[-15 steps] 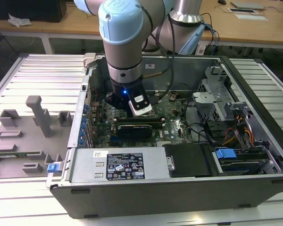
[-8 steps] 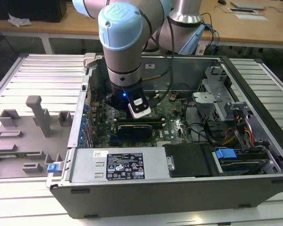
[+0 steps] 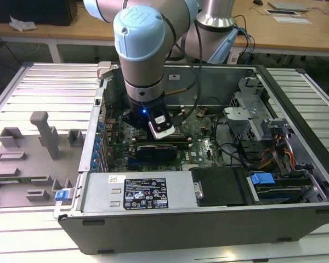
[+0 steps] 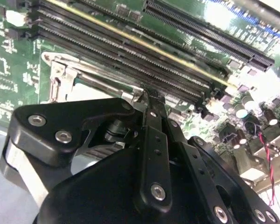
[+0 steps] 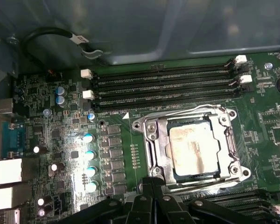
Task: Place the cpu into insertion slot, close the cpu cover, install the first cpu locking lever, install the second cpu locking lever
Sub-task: 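Install the second cpu locking lever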
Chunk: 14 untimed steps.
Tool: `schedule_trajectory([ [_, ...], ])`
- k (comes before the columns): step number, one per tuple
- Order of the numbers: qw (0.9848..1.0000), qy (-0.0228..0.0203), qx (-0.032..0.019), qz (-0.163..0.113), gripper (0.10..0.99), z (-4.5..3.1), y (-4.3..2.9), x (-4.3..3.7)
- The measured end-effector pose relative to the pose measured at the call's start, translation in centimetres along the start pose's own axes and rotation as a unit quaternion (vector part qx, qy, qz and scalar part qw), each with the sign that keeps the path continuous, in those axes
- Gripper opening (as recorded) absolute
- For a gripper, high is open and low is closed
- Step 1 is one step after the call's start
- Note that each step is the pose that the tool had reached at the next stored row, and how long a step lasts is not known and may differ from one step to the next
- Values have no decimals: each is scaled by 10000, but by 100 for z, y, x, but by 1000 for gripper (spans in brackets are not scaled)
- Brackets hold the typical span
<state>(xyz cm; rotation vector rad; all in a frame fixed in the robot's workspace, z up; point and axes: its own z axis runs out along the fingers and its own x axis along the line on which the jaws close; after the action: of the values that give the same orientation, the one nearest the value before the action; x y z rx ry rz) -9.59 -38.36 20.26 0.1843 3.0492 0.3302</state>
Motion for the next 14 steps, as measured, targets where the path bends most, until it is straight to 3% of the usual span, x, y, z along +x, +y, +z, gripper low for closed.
schedule_trajectory([
  [4, 10000, 0, 26, -1, 106, -187, 39, -10],
  [6, 9999, -7, 135, -1, 106, -291, 64, -22],
  [7, 9998, -2, 193, 13, 106, -296, 65, -35],
  [8, 9998, -3, 209, 42, 106, -295, 66, -58],
  [12, 9998, 2, 212, 63, 106, -286, 66, -163],
  [14, 9997, 20, 215, 75, 106, -275, 77, -305],
])
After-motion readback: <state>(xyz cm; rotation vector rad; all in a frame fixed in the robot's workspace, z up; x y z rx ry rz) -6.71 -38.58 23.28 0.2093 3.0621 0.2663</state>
